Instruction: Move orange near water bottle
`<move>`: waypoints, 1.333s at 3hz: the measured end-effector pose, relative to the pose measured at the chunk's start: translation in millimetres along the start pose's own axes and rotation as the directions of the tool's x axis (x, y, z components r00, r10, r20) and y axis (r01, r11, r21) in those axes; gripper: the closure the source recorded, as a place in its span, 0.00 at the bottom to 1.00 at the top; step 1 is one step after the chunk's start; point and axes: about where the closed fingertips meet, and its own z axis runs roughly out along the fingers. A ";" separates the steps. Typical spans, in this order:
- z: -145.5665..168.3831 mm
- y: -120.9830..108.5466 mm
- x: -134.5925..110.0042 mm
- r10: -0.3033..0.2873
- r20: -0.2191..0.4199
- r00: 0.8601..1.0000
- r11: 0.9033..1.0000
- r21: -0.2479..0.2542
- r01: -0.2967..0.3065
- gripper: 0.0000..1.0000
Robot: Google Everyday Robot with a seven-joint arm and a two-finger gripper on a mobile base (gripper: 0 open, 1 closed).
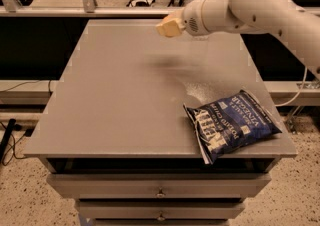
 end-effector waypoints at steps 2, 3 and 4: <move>-36.7 -50.1 41.6 0.061 -0.086 0.994 0.989 0.140 -0.049 1.00; -32.2 -74.8 40.3 0.055 -0.054 0.997 0.978 0.205 -0.043 1.00; -34.2 -106.6 34.7 0.040 -0.018 0.999 0.950 0.311 -0.033 1.00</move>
Offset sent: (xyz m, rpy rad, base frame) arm 0.0090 -0.1164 -0.0220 -0.0772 0.0393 -0.2616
